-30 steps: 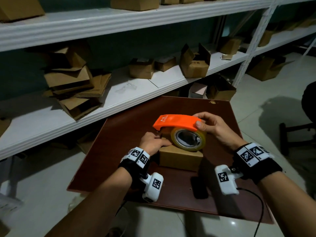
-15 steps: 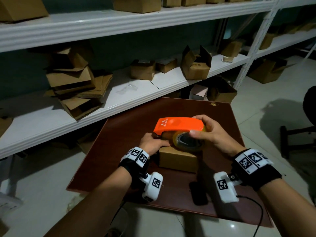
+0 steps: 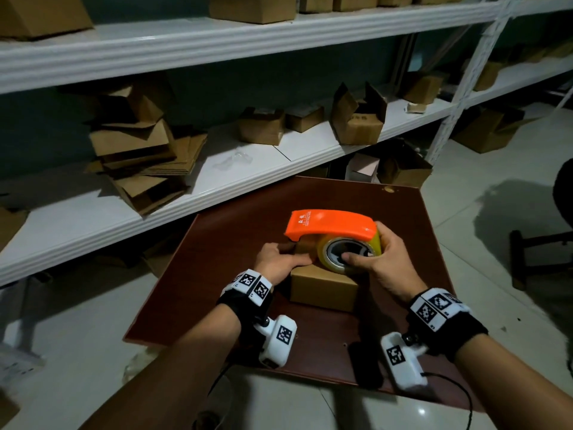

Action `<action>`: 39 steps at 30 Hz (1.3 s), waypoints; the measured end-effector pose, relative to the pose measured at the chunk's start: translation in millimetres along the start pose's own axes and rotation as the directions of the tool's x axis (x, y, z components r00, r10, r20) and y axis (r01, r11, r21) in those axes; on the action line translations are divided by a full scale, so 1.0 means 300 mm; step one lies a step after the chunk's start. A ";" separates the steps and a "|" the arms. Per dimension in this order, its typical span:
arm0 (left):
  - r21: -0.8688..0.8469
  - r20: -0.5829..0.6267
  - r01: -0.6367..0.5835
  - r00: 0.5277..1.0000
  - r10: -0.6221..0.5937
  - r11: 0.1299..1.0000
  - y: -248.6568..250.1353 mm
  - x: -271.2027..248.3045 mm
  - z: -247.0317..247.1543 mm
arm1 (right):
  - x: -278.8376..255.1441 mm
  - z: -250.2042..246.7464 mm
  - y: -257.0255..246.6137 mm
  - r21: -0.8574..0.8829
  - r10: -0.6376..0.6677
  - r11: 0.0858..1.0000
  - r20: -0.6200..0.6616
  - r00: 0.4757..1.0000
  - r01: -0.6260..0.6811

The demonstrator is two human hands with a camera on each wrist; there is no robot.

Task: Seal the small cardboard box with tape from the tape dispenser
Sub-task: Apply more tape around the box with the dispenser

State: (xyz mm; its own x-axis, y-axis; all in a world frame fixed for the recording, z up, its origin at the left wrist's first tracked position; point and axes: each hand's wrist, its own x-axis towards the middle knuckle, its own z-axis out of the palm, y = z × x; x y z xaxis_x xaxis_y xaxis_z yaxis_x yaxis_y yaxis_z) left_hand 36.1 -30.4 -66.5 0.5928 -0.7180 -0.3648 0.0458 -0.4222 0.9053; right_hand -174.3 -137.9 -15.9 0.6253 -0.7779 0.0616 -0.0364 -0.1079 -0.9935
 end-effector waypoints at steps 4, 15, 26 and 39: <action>0.034 0.003 -0.007 1.000 0.007 0.999 -0.007 -0.001 -0.004 | 0.012 -0.011 0.008 -0.129 -0.002 0.992 0.026 1.000 0.005; -0.146 0.158 0.172 0.976 -0.149 0.974 0.125 -0.005 -0.154 | 0.032 -0.026 0.011 -0.249 -0.014 0.968 0.078 0.997 0.033; -0.216 0.288 0.294 0.930 -0.227 0.931 0.146 -0.038 -0.133 | 0.033 -0.023 -0.001 -0.300 0.006 0.954 0.087 0.996 0.021; 0.116 -0.043 -0.015 0.999 0.020 0.993 0.105 -0.037 -0.118 | -0.008 0.045 0.031 0.044 0.036 0.998 -0.025 0.999 -0.035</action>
State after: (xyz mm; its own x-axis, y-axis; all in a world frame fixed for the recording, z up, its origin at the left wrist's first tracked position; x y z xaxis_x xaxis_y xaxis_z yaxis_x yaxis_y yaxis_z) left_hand 59.4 -16.3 -26.2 0.6279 -0.7018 -0.3365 -0.0567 -0.4724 0.8796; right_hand -165.5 -128.8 -26.7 0.6037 -0.7967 0.0278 -0.0243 -0.0533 -0.9983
